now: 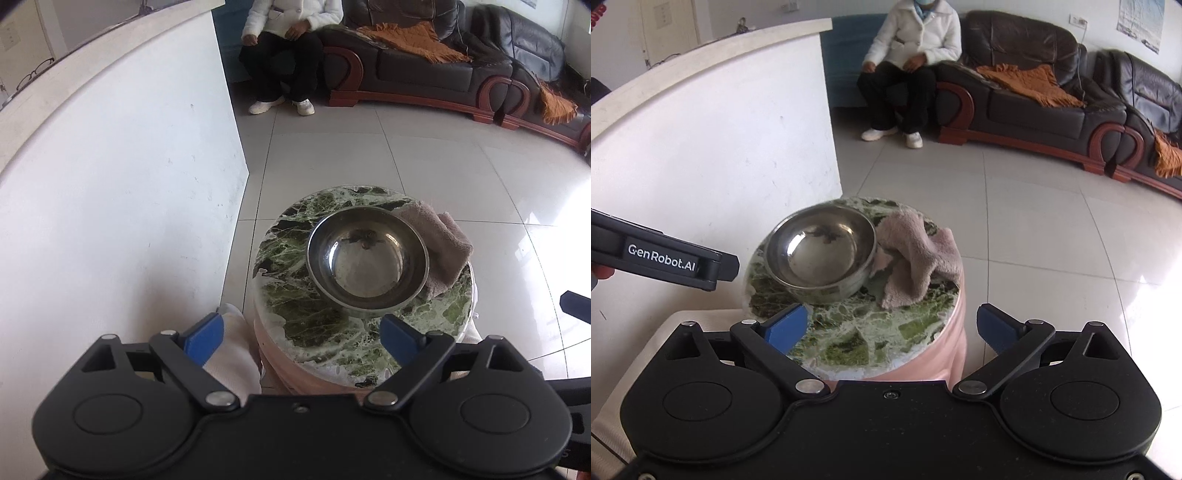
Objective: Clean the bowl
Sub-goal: 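Lay the towel on the marble beside the bowl and open the right gripper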
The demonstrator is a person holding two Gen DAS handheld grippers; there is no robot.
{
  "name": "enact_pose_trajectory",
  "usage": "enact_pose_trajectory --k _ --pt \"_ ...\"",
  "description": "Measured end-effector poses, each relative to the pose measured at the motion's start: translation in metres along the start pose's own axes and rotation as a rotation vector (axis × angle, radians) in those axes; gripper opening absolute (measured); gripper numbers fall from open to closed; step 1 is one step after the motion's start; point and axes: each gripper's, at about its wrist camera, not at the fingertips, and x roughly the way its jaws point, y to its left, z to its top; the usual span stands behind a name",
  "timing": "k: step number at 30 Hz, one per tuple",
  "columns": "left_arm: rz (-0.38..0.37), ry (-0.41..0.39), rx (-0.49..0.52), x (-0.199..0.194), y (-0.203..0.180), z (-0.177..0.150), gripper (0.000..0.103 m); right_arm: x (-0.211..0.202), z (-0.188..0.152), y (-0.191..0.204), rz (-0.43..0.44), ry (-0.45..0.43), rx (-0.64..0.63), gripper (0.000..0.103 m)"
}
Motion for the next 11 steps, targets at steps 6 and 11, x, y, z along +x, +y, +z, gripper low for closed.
enact_pose_trajectory --k 6,11 --pt "-0.001 -0.036 -0.036 -0.013 0.008 -0.005 0.091 -0.003 -0.001 0.009 0.005 -0.004 -0.012 0.102" --pt "-0.001 -0.048 -0.04 -0.02 0.011 -0.006 0.091 -0.007 -0.001 0.018 0.013 -0.014 -0.033 0.102"
